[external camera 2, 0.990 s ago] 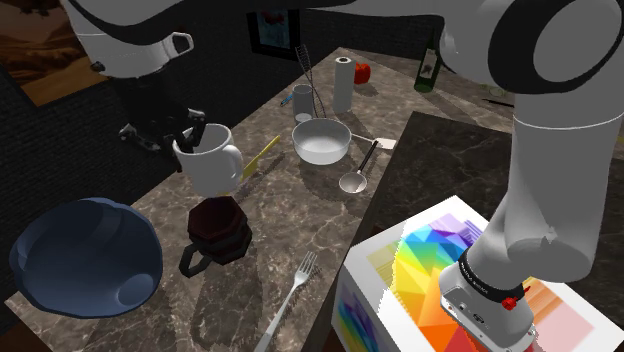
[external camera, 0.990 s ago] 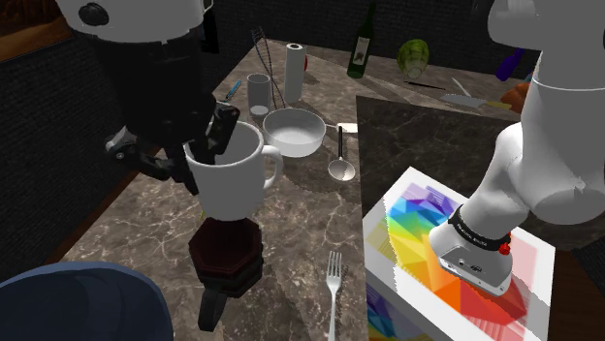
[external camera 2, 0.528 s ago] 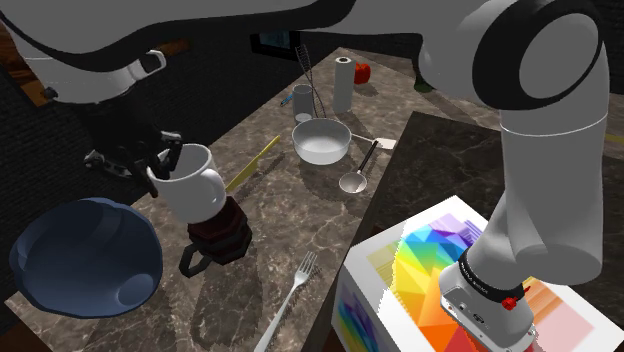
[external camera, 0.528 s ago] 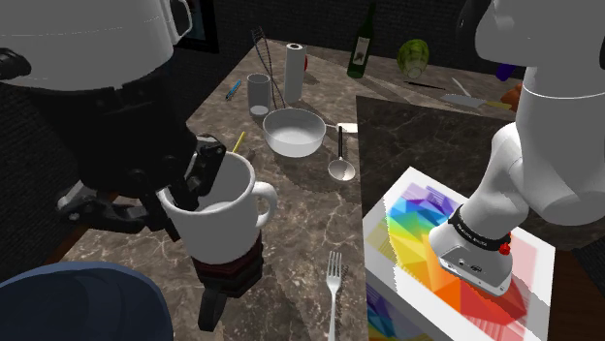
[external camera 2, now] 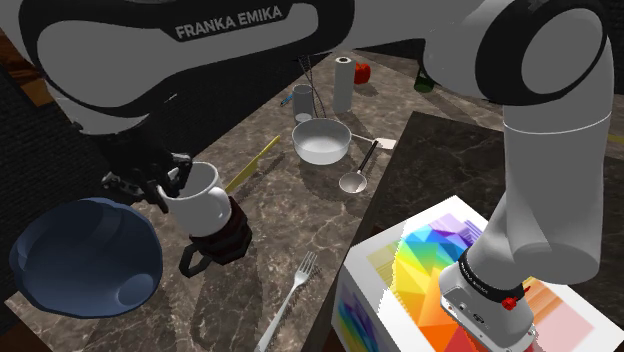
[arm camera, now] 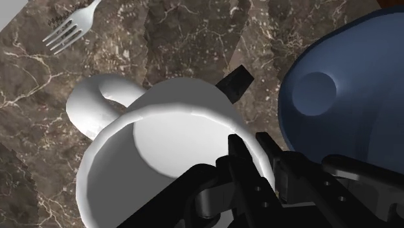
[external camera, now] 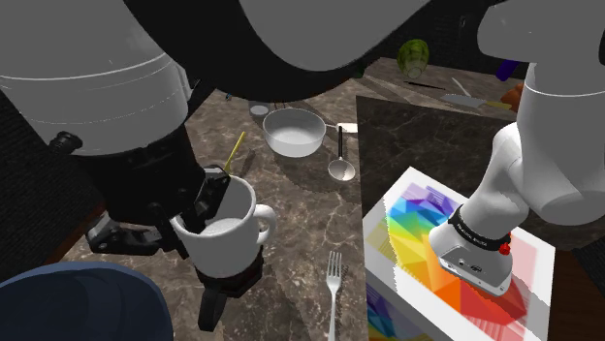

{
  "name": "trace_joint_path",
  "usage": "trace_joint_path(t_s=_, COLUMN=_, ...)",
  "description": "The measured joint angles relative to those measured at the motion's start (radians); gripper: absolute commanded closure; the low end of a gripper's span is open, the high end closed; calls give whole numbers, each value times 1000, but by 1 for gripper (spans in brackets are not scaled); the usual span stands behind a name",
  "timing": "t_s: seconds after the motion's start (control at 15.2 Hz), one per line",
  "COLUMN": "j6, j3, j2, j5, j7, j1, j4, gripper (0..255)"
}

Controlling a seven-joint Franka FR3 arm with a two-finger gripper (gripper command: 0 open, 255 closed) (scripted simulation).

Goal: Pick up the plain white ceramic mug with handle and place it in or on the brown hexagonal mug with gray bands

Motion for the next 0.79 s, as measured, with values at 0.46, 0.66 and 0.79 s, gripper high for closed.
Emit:
trace_joint_path(t_s=0.46, j6=82, j3=-2, j2=0, j5=-2, j7=4, j1=-12, j4=-82, gripper=255)
trace_joint_path(t_s=0.66, j6=86, j3=-1, j2=-1, j5=-2, j7=4, j1=-12, j4=-85, gripper=255)
trace_joint_path(t_s=0.79, j6=87, j3=-1, j2=-2, j5=-2, j7=4, j1=-13, j4=-86, gripper=255)
